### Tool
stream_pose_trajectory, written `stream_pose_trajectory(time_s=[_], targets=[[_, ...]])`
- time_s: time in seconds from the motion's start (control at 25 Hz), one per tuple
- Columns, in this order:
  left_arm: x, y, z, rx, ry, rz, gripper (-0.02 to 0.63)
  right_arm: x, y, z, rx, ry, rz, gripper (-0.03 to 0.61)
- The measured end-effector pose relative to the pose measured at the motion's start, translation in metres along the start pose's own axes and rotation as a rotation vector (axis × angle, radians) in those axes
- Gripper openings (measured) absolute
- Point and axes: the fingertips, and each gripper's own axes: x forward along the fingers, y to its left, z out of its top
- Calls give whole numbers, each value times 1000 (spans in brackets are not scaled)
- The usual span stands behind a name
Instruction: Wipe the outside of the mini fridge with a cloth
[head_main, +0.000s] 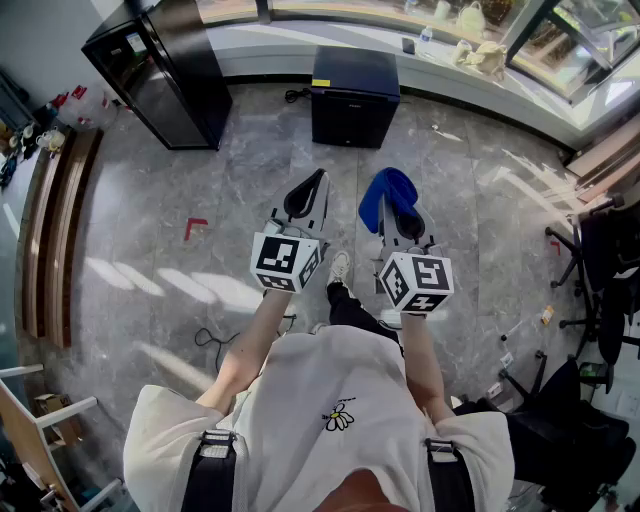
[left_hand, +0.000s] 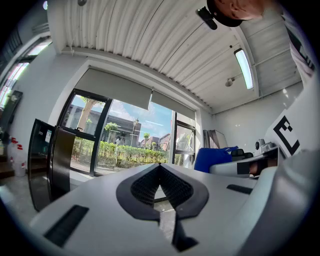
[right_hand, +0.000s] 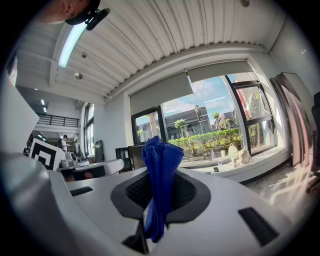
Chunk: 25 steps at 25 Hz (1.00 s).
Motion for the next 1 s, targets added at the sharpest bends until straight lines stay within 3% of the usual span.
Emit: stream_pose_trajectory(time_s=[0.4, 0.6, 1.0], targets=[[153, 57, 24, 59, -23, 8, 3, 141, -75, 41, -22, -2, 61, 64], [200, 79, 26, 46, -29, 9, 3, 190, -91, 50, -32, 7, 78, 64], [299, 131, 9, -4, -5, -49, 3, 289, -136, 66, -48, 30, 6, 64]])
